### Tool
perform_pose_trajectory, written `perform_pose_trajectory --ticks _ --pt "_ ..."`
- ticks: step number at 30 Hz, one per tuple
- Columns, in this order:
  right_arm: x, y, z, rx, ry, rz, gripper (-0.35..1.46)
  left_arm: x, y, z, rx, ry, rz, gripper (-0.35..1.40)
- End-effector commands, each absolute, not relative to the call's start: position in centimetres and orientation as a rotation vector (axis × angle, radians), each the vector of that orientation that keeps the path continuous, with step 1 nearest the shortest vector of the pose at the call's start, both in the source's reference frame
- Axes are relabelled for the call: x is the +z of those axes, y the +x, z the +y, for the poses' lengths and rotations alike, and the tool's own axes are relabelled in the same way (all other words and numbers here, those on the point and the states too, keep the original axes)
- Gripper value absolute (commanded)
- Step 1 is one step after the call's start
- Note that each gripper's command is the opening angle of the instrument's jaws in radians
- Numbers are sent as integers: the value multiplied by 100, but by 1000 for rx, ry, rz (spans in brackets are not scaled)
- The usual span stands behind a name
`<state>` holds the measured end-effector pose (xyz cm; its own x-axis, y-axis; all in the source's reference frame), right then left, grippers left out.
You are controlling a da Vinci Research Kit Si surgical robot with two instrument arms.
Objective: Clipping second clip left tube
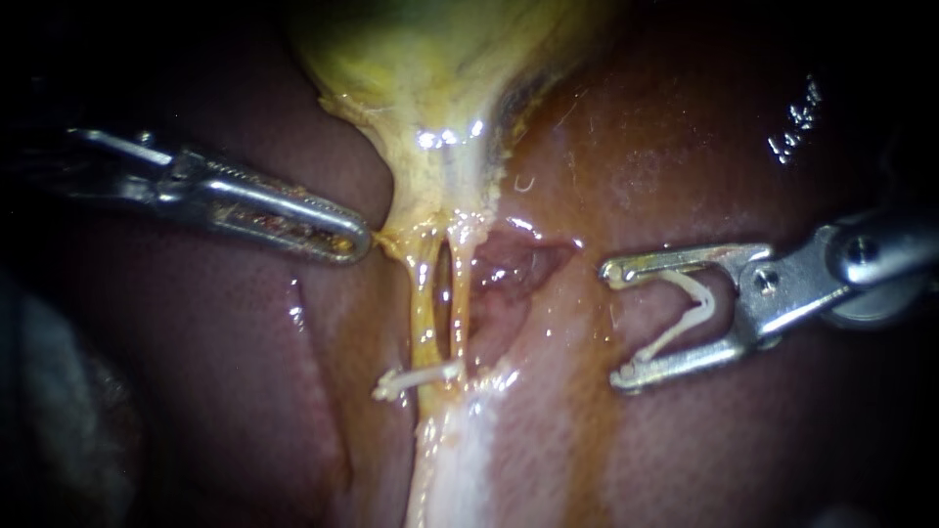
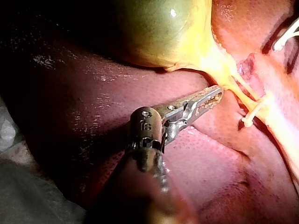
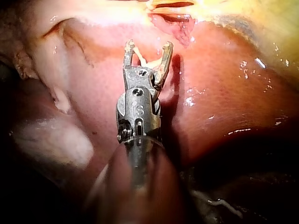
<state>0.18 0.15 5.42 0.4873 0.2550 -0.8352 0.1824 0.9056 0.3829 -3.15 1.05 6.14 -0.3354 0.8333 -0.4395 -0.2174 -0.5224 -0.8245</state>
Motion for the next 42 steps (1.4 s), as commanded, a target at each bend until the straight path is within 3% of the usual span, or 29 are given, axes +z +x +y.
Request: perform_pose_trajectory --ticks 1,22,35,42 --pt "543 18 14 46 458 1071 50 612 -314 106 1924 -1179 -875 -35" --pt "539 26 12 49 468 1071 50 539 -266 138 1895 -1166 -891 -35" --pt "527 105 -2 174 626 1151 48 536 -272 136 1893 -1164 -886 -35" --pt "529 141 2 252 666 1144 47 535 -276 134 1891 -1163 -883 -35"
